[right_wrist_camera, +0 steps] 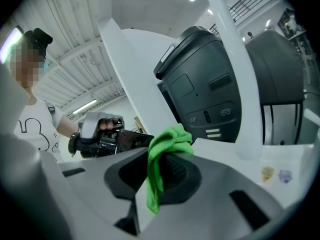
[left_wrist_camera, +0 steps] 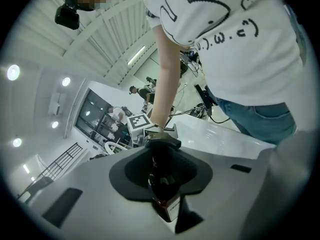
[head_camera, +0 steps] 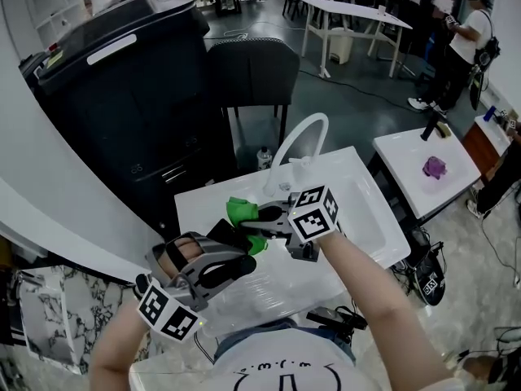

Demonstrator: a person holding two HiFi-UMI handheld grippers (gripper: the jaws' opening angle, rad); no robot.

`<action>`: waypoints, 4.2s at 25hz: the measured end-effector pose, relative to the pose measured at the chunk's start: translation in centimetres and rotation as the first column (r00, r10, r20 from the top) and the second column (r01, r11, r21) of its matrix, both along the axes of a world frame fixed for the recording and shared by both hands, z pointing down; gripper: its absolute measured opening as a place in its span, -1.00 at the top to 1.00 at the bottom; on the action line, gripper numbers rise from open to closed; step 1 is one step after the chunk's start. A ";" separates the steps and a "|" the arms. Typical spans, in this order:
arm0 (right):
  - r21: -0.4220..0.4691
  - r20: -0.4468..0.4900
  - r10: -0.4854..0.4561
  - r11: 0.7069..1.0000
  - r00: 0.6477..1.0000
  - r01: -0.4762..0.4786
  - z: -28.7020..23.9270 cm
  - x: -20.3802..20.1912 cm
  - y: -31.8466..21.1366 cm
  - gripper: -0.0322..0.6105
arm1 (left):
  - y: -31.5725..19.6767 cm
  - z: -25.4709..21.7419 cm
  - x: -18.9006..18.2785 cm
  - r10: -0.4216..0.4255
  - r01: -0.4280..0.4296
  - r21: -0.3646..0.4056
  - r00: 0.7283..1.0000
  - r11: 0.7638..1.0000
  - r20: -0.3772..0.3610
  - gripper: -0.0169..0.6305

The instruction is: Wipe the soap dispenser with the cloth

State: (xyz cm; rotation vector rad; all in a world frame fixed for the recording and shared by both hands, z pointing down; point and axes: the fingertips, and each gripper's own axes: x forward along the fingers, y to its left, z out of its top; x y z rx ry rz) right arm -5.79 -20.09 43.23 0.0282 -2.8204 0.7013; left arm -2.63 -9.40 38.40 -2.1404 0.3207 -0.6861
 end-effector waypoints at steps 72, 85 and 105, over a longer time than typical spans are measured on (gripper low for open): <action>0.503 -0.664 -0.119 0.659 0.738 0.559 -2.0 -0.9 2.9 0.75 | 2.3 4.6 0.7 0.186 -0.388 0.270 0.810 0.881 0.556 0.63; 0.440 -0.524 -0.262 0.732 0.810 0.521 -5.8 -1.5 4.6 0.75 | 2.5 4.6 0.4 0.169 -0.395 0.304 0.807 0.867 0.566 0.63; 0.204 -0.700 -0.406 0.674 0.587 0.710 -2.3 -3.3 6.7 0.75 | 2.5 5.6 1.5 0.173 -0.445 0.323 0.770 0.836 0.614 0.63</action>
